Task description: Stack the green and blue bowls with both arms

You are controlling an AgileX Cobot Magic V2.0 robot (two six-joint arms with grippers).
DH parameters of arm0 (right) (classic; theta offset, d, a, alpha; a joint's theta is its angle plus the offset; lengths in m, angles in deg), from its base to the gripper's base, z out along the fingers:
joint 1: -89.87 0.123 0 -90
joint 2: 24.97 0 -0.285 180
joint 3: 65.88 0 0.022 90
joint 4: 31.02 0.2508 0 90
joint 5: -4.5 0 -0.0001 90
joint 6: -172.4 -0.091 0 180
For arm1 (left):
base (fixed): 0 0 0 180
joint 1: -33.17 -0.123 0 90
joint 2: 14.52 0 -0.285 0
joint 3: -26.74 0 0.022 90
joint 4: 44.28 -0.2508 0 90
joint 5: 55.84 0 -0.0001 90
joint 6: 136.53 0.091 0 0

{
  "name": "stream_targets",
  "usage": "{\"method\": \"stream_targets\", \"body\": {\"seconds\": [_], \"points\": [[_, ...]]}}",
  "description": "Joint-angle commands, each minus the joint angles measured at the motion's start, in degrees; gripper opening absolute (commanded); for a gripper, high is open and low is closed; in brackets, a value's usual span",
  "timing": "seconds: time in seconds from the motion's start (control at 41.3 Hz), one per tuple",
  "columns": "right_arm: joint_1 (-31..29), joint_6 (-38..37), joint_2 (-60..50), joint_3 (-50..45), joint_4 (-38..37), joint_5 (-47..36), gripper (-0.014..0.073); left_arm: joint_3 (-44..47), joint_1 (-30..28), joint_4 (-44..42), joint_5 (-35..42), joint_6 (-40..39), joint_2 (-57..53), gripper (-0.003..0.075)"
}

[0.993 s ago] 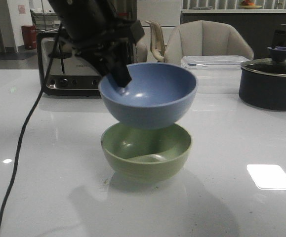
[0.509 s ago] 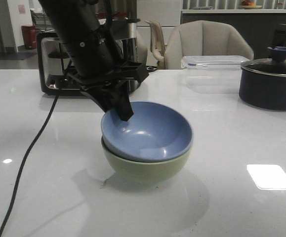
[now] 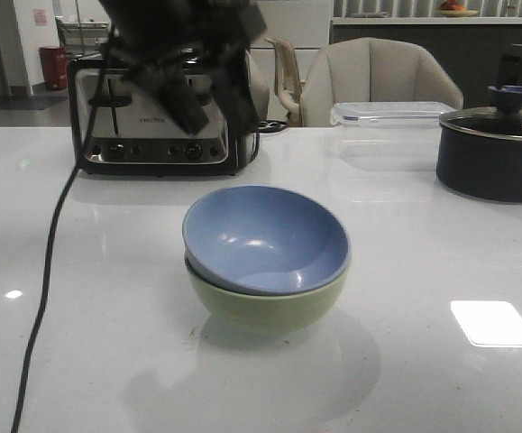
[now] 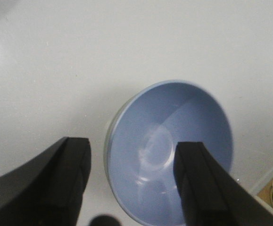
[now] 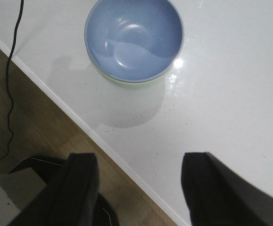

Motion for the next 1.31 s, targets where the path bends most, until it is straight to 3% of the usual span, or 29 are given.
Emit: {"method": "stream_targets", "body": {"seconds": [0.0,0.363,0.702,0.848,0.993,1.283], "points": [[-0.06,0.03,-0.52,1.45,-0.13,-3.15,0.0496,0.5,1.04,1.66,1.25,0.02,-9.56,0.0457],[-0.06,0.03,-0.52,1.45,-0.13,-3.26,0.0496,23.07,6.36,1.04,8.58,4.6,-34.11,0.0457],[-0.06,0.03,-0.52,1.45,-0.02,-3.6,0.0496,41.89,6.68,-7.73,9.52,4.39,-56.12,0.0457],[-0.16,0.03,-0.52,1.45,-0.4,-3.54,0.0496,46.4,6.58,-9.64,10.26,3.25,-63.65,0.0455],[-0.37,-4.49,-0.52,1.45,-4.04,-2.14,0.0496,48.31,6.58,-16.52,9.96,-7.43,-68.17,0.0454],[-0.37,-6.57,-1.05,-0.65,-5.95,-1.72,0.0496,48.45,6.58,-16.91,11.11,-7.78,-68.89,0.045]]}}
